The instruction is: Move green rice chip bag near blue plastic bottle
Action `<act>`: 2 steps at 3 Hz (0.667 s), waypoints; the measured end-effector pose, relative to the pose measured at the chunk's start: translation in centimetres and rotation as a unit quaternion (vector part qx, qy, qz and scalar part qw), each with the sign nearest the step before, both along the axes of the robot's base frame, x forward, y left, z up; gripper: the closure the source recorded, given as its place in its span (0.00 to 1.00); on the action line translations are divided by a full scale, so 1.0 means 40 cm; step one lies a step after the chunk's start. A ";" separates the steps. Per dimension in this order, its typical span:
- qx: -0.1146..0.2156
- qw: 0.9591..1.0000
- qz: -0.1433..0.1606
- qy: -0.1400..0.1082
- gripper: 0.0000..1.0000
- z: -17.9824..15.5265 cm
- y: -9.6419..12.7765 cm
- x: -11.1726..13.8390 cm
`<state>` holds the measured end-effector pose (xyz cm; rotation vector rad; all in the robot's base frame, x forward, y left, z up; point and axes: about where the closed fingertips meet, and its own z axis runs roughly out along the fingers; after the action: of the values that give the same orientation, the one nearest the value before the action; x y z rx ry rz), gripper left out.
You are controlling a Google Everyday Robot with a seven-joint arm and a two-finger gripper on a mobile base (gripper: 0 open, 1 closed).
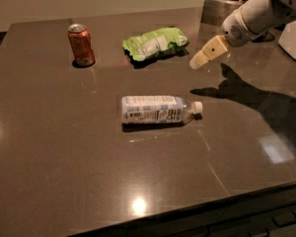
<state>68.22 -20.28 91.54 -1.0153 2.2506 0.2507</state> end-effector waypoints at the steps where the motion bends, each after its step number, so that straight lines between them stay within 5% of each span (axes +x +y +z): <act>1: 0.025 0.999 -0.017 -0.025 0.00 -0.014 0.012 0.080; 2: 0.057 0.997 -0.022 -0.055 0.00 -0.023 0.055 0.173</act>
Offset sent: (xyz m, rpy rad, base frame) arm 0.0935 0.0244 -0.0017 0.1701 -0.1780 -0.0607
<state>75.16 -18.08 90.63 -0.8978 2.1307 0.2946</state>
